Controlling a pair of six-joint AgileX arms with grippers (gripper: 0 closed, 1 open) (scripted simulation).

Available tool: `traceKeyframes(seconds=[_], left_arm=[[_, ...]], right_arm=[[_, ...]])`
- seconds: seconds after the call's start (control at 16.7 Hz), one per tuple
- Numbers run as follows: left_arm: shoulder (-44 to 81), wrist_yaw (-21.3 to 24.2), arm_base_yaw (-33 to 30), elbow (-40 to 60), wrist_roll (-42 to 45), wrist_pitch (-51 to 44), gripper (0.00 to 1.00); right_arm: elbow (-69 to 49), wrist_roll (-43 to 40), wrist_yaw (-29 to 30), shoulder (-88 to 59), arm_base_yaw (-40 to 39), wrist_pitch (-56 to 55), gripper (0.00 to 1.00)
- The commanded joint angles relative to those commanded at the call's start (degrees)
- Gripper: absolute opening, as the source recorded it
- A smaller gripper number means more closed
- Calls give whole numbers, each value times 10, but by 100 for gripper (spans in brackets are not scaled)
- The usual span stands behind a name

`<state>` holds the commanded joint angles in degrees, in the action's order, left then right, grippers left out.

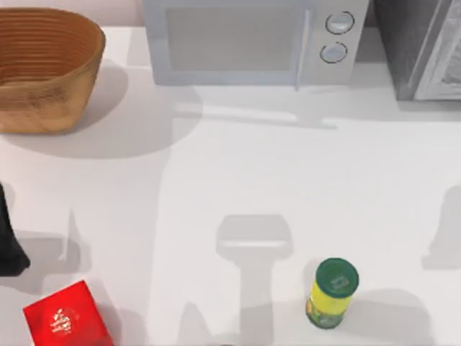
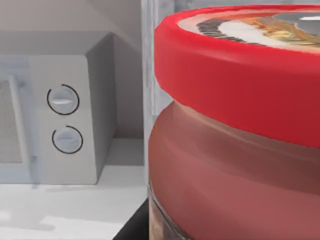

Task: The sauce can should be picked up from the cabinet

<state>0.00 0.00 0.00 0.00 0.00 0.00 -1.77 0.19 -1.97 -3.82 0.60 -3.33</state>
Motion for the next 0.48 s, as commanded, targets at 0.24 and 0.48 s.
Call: traceKeyframes(seconds=[0.24, 0.48], left_arm=[[0, 0, 0, 0, 0, 0, 100], [0, 0, 0, 0, 0, 0, 100]], right_arm=[[-50, 2, -70, -132, 21, -113, 0], [-113, 5, -173, -345, 49, -268, 0]])
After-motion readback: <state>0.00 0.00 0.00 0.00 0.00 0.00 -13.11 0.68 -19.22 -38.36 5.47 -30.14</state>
